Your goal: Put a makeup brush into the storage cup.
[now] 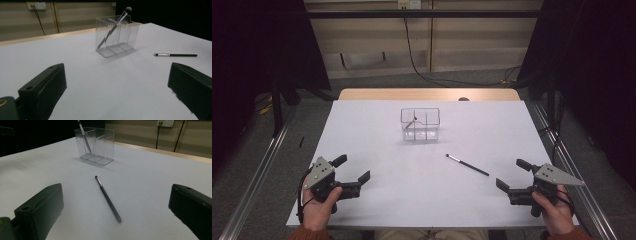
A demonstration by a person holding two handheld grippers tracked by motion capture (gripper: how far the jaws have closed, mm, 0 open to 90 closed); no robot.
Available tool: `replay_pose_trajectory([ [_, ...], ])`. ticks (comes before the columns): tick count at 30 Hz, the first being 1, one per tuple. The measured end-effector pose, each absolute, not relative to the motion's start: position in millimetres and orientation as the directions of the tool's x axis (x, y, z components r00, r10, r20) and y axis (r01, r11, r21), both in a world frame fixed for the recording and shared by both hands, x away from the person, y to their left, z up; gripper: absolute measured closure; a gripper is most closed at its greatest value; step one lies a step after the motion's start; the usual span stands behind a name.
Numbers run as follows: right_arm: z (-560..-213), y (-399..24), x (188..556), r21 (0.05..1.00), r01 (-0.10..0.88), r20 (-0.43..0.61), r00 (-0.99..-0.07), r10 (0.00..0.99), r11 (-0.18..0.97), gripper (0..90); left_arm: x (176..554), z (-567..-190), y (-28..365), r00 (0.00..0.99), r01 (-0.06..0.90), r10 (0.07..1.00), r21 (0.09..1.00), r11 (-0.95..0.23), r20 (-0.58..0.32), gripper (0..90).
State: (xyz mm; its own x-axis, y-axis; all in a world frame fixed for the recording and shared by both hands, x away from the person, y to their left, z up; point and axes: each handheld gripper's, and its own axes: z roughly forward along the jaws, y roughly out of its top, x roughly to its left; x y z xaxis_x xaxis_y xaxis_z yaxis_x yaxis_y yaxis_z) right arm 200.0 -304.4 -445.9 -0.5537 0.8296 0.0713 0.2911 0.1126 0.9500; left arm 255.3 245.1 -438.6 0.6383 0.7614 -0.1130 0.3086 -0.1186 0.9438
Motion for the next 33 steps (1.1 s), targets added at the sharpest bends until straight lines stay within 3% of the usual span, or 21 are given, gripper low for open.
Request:
replay_pose_trajectory([
  [16, -442.0, -298.4, 205.0, 0.961, 0.259, 0.067, -0.565, 0.822, 0.1, 0.3, 248.4, -436.5, 242.6, 0.647, 0.28, 0.759, 0.949, -0.145, -0.075, 2.3],
  [33, -425.7, -283.0, 239.6, 0.955, 0.266, 0.061, -0.61, 0.79, 0.131, 1.6, 248.8, -438.3, 239.4, 0.648, 0.283, 0.758, 0.948, -0.146, -0.077, 2.2],
])
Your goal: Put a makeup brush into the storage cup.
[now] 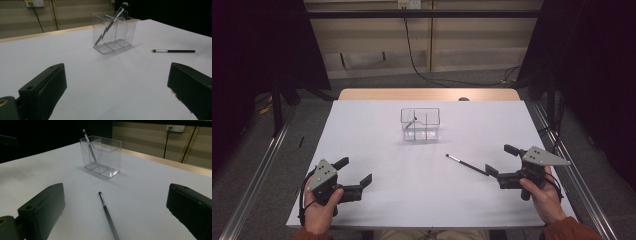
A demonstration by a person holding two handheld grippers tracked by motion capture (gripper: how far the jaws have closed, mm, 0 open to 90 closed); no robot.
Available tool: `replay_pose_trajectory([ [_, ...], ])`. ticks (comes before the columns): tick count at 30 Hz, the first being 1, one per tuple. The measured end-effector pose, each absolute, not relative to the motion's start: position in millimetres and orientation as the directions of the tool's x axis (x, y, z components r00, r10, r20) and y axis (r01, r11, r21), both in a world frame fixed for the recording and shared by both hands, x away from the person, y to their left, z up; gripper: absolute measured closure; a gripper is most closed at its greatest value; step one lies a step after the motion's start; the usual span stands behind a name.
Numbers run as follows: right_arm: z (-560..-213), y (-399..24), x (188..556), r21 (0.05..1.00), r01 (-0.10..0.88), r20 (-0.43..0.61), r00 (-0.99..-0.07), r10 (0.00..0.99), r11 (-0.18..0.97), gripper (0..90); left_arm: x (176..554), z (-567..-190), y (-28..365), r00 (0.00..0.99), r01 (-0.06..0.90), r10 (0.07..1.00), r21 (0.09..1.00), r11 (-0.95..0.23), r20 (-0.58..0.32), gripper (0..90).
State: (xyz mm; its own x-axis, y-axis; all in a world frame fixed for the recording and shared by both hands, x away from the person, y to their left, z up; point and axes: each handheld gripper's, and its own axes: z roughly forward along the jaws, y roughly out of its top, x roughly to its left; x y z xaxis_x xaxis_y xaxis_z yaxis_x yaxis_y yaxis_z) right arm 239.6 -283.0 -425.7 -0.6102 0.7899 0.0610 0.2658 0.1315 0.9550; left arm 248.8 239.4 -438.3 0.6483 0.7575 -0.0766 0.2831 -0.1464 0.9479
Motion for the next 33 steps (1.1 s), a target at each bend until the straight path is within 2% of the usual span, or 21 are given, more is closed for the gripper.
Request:
replay_pose_trajectory([
  [24, -415.1, -250.1, 296.9, 0.92, 0.316, 0.043, -0.67, 0.741, 0.233, 3.1, 250.1, -438.5, 239.2, 0.661, 0.278, 0.748, 0.945, -0.172, -0.058, 2.2],
  [29, -414.2, -247.9, 307.1, 0.889, 0.373, 0.069, -0.684, 0.727, 0.267, 3.2, 250.4, -438.4, 237.6, 0.666, 0.273, 0.745, 0.945, -0.18, -0.05, 2.2],
  [33, -413.3, -246.1, 313.6, 0.871, 0.382, 0.048, -0.692, 0.721, 0.309, 4.1, 251.1, -439.3, 238.2, 0.663, 0.279, 0.747, 0.943, -0.182, -0.052, 2.2],
])
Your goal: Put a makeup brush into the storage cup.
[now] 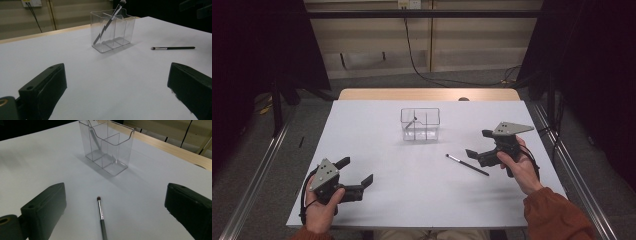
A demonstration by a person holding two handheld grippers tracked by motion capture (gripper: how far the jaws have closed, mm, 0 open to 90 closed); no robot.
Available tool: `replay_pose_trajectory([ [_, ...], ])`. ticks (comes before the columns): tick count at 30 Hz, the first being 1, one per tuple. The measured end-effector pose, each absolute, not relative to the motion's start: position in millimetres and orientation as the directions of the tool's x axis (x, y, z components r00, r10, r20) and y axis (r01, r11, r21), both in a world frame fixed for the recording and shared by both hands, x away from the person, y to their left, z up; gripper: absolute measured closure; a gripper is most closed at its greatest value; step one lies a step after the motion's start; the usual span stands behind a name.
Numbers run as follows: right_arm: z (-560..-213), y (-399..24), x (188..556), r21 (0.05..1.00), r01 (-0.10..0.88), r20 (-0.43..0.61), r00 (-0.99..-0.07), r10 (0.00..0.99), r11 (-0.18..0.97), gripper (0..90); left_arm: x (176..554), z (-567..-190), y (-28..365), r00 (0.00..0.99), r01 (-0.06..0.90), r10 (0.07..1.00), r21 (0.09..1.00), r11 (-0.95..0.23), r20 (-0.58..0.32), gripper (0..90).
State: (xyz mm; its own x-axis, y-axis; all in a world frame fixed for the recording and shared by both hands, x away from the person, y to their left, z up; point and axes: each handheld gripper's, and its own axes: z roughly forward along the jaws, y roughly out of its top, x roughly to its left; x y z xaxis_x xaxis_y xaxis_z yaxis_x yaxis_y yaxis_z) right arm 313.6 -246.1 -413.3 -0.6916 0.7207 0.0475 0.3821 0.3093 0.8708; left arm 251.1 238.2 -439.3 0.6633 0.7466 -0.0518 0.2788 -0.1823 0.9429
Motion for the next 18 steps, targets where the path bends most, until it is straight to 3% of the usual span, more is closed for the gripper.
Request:
replay_pose_trajectory([
  [18, -415.7, -232.5, 340.8, 0.679, 0.524, 0.079, -0.748, 0.659, 0.514, 10.7, 251.2, -440.0, 237.7, 0.669, 0.281, 0.741, 0.941, -0.186, -0.053, 2.3],
])
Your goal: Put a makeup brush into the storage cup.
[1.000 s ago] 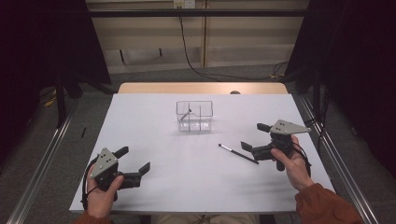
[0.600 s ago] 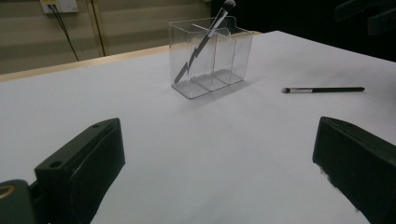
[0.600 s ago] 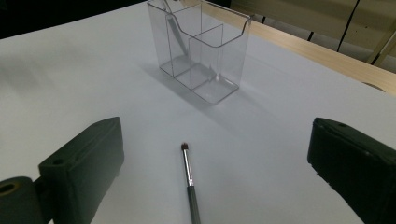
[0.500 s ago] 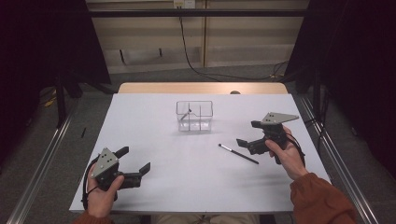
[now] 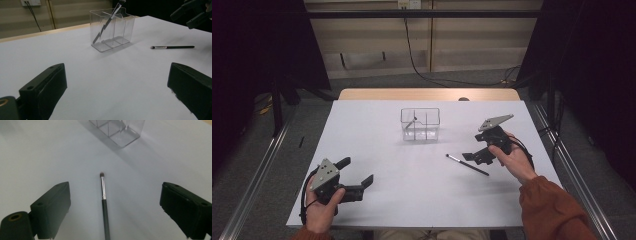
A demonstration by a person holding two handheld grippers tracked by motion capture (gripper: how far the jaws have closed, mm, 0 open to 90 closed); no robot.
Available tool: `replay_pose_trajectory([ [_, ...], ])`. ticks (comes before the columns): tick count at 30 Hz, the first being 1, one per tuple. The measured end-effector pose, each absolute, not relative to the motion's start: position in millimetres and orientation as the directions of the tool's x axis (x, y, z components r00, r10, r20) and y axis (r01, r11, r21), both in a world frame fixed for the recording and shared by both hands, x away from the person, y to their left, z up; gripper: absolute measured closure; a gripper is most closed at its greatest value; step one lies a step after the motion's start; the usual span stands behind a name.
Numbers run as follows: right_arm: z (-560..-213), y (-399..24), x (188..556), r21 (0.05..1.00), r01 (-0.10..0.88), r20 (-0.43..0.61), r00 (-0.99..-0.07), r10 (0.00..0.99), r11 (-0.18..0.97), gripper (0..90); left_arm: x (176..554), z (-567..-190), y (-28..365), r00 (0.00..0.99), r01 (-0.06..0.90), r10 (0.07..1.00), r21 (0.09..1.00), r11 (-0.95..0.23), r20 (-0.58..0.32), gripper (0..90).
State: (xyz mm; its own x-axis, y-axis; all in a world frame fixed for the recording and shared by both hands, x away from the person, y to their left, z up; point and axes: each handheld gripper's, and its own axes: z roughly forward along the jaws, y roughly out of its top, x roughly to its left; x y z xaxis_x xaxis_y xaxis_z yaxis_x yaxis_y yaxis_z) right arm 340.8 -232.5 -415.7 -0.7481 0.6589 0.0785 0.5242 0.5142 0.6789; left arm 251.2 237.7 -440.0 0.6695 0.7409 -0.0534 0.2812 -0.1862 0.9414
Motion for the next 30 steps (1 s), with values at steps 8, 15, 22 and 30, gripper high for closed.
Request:
replay_pose_trajectory([
  [8, -418.0, -228.9, 344.3, 0.559, 0.562, 0.068, -0.764, 0.641, 0.61, 14.9, 251.1, -440.1, 236.3, 0.672, 0.279, 0.739, 0.942, -0.189, -0.05, 2.5],
  [15, -424.5, -218.5, 346.0, 0.447, 0.544, 0.081, -0.815, 0.574, 0.71, 9.3, 250.9, -439.7, 237.0, 0.671, 0.276, 0.74, 0.943, -0.186, -0.051, 2.7],
  [22, -425.2, -219.3, 352.6, 0.336, 0.563, 0.081, -0.816, 0.572, 0.755, 9.2, 251.1, -440.1, 238.1, 0.67, 0.279, 0.74, 0.942, -0.186, -0.052, 2.5],
  [30, -430.6, -217.7, 357.3, 0.241, 0.563, 0.129, -0.826, 0.549, 0.791, 35.5, 251.5, -440.3, 237.5, 0.672, 0.279, 0.739, 0.941, -0.19, -0.05, 2.5],
])
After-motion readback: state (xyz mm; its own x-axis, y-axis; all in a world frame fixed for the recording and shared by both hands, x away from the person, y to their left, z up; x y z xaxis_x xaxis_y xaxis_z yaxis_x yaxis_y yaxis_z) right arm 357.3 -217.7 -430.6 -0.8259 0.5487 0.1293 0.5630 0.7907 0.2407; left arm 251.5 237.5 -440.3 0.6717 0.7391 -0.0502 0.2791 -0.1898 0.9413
